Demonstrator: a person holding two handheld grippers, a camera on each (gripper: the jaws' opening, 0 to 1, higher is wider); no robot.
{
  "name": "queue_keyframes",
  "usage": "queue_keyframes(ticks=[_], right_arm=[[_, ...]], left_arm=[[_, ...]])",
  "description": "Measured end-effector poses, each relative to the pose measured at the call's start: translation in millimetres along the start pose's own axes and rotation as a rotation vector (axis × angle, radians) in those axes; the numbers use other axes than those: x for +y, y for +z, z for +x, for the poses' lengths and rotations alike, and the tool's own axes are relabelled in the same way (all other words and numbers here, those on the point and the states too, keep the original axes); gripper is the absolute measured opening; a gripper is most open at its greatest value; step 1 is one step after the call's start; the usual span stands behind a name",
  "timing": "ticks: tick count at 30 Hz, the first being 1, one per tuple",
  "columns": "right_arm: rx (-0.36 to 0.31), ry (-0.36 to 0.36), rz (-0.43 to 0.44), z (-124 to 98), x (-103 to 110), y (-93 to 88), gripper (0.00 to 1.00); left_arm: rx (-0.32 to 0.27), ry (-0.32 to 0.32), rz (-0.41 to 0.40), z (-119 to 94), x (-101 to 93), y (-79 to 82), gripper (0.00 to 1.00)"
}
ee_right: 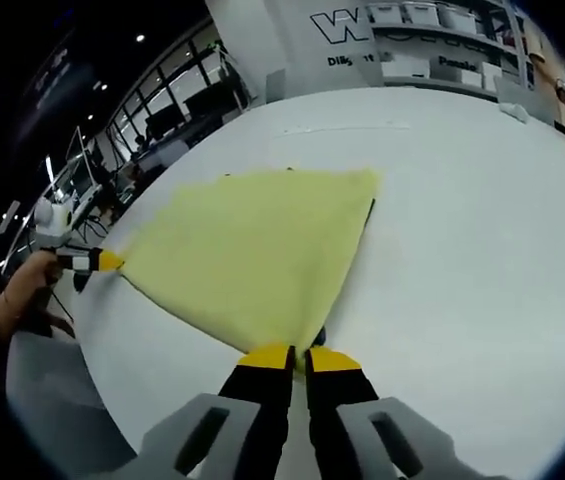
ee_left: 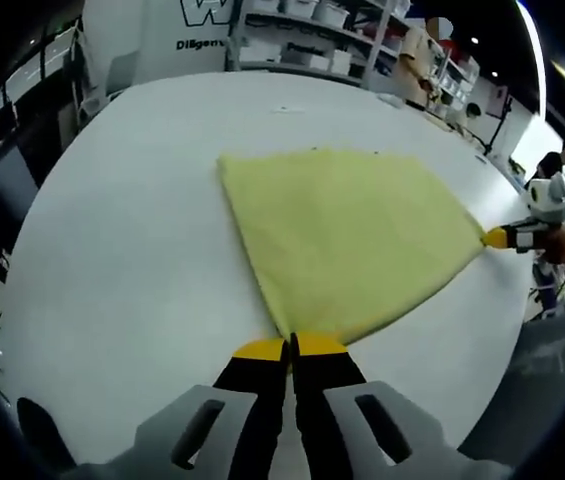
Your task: Fold the garment on the visible template until the final outline fits inside the template.
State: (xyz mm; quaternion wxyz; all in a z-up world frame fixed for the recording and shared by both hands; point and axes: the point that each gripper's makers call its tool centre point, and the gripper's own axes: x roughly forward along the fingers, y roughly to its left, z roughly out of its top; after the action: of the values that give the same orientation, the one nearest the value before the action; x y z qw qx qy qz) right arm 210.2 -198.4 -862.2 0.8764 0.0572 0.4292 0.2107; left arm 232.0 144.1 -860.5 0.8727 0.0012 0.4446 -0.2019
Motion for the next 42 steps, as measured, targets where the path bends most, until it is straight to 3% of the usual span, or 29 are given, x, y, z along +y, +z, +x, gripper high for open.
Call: queue_keyframes(ticks=[5, 10, 13, 17, 20, 23, 26, 27, 29, 34, 37, 42], right_arm=[[-0.009, -0.006, 0.011, 1.8, -0.7, 0.9, 0.0], [-0.022, -0.013, 0.004, -1.6, 3.7, 5.4, 0.11], [-0.047, -0.007, -0.004, -5.3, 10.9, 10.9, 0.23], [-0.063, -0.009, -0.009, -6.4, 14.4, 13.3, 0.52], [-0.115, -0.028, -0.052, -15.8, 27.8, 22.7, 0.67], [-0.127, -0.024, -0.08, -19.9, 35.6, 25.1, 0.82], [-0.132, -0.015, -0.105, -25.0, 45.6, 25.5, 0.94], [-0.147, -0.004, -0.133, -28.1, 52.3, 27.3, 0.97], [-0.15, 0.001, -0.146, -31.8, 57.4, 27.5, 0.99], [-0.177, 0.019, -0.141, -43.3, 69.7, 27.7, 0.99], [-0.183, 0.017, -0.15, -46.8, 72.9, 27.2, 0.99], [-0.194, 0.018, -0.158, -50.9, 77.8, 23.7, 0.99]], left_arm=[[0.011, 0.013, 0.022, 2.9, 2.4, -0.2, 0.05], [-0.011, 0.028, 0.006, -1.8, 7.9, 3.9, 0.25], [-0.042, -0.002, 0.001, -7.9, 0.1, 8.8, 0.36], [-0.047, -0.009, 0.004, -11.4, -3.2, 9.2, 0.48], [-0.121, -0.034, -0.004, -25.8, -19.7, 17.1, 0.61], [-0.153, -0.052, 0.009, -35.4, -30.5, 18.5, 0.71], [-0.181, -0.05, 0.025, -43.8, -34.6, 20.3, 0.79], [-0.217, -0.027, 0.037, -53.8, -34.3, 22.6, 0.79], [-0.251, -0.015, 0.049, -64.1, -35.1, 23.2, 0.76], [-0.277, -0.029, 0.054, -84.9, -46.4, 16.9, 0.91], [-0.281, -0.025, 0.065, -90.1, -48.8, 15.0, 0.99], [-0.282, -0.034, 0.085, -88.4, -51.6, 13.4, 0.99]])
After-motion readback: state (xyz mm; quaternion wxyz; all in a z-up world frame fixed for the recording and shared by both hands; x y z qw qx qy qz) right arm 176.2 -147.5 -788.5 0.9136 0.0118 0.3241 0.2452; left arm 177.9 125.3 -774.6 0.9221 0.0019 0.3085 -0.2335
